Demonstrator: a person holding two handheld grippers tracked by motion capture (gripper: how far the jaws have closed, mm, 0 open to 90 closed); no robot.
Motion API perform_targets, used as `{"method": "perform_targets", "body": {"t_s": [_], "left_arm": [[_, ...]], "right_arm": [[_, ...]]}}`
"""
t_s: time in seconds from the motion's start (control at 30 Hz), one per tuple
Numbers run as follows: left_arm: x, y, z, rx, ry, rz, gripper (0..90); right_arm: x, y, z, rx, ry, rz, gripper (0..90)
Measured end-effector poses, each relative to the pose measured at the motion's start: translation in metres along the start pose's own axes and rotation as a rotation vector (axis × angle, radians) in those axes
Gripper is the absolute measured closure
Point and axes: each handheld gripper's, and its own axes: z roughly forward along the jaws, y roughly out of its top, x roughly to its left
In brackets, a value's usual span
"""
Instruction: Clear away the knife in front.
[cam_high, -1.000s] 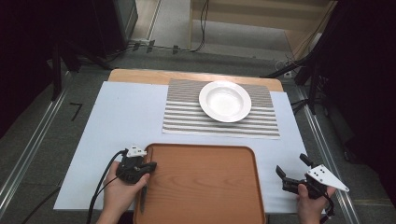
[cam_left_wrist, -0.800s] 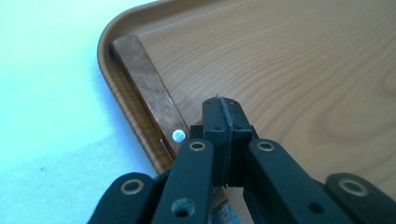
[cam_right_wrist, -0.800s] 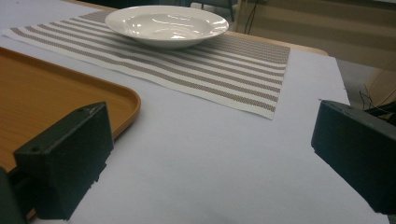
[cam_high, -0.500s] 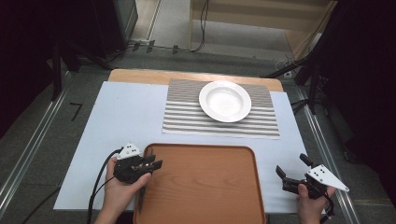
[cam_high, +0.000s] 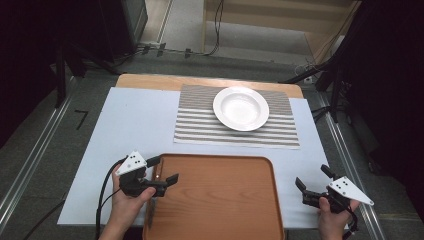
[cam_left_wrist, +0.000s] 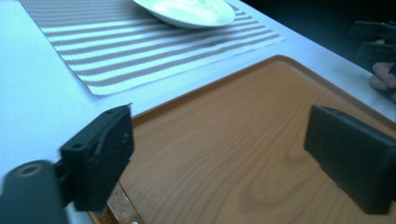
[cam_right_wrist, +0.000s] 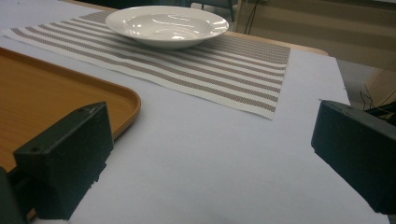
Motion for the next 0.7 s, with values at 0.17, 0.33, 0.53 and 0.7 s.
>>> {"method": "perform_targets", "body": {"t_s": [0.17,0.33,0.53,0.7], "left_arm": [[0.003,0.000,-0.005,-0.024,0.000,0.014,0.0],[0.006,-0.001,-0.011,-0.032,0.021,0.028,0.0],[0.014,-0.004,-0.019,-0.038,0.038,0.018,0.0],[0.021,-0.008,-0.027,-0.046,0.054,0.017,0.0]], "right_arm": [[0.000,0.000,0.000,-0.001,0.001,0.001,0.0],[0.000,0.000,0.000,0.000,0.000,0.000,0.0],[0.000,0.000,0.000,0.001,0.000,0.000,0.0],[0.000,0.000,0.000,0.000,0.000,0.000,0.0]]}}
